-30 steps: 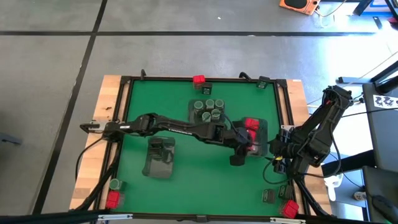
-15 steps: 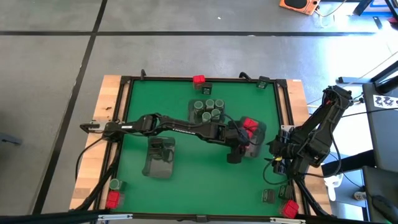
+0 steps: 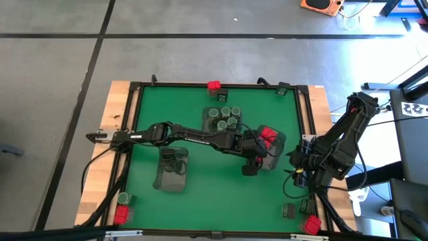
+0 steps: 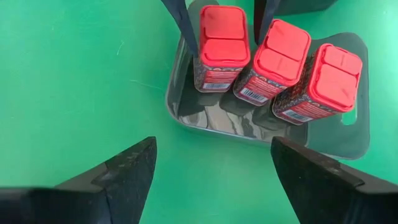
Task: Sort spices by type
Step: Put the red seasoning can into the right black bin, then put the black seasoning can into the left black bin
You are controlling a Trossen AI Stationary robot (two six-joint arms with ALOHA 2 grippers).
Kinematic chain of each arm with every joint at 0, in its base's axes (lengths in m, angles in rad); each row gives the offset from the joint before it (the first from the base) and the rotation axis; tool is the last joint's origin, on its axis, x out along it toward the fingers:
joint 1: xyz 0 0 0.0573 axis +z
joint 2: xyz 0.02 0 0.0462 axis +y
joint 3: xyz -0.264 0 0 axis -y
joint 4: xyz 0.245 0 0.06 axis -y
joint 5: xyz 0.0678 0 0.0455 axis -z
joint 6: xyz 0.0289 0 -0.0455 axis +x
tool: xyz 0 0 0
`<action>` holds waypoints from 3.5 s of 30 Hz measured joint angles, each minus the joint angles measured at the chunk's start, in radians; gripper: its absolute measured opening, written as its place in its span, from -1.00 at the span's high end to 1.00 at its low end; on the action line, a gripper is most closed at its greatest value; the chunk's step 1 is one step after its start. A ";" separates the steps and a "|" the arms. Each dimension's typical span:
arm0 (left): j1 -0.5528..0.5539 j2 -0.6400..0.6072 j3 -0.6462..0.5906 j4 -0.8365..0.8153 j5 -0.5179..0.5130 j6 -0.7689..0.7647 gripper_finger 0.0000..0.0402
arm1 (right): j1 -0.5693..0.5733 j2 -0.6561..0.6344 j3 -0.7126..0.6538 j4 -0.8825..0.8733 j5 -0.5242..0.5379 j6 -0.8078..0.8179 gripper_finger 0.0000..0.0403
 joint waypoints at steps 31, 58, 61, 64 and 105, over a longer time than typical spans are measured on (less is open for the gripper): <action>-0.400 -0.131 -0.085 -0.306 -0.289 -0.368 -0.48 | 0.068 0.073 0.000 0.435 -0.339 -0.104 -0.57; -0.380 -0.131 -0.086 -0.305 -0.309 -0.487 -0.48 | 0.130 0.252 0.001 0.619 -0.339 -0.633 -0.57; -0.379 -0.131 -0.086 -0.305 -0.308 -0.487 -0.48 | 0.130 0.287 0.001 0.642 -0.346 -0.682 -0.57; -0.376 -0.131 -0.086 -0.305 -0.308 -0.487 -0.48 | 0.130 0.327 0.001 0.643 -0.396 -0.688 -0.57; -0.547 -0.134 -0.086 -0.861 -0.419 -0.721 -0.48 | -0.256 0.482 0.141 0.658 -0.283 -0.551 0.42</action>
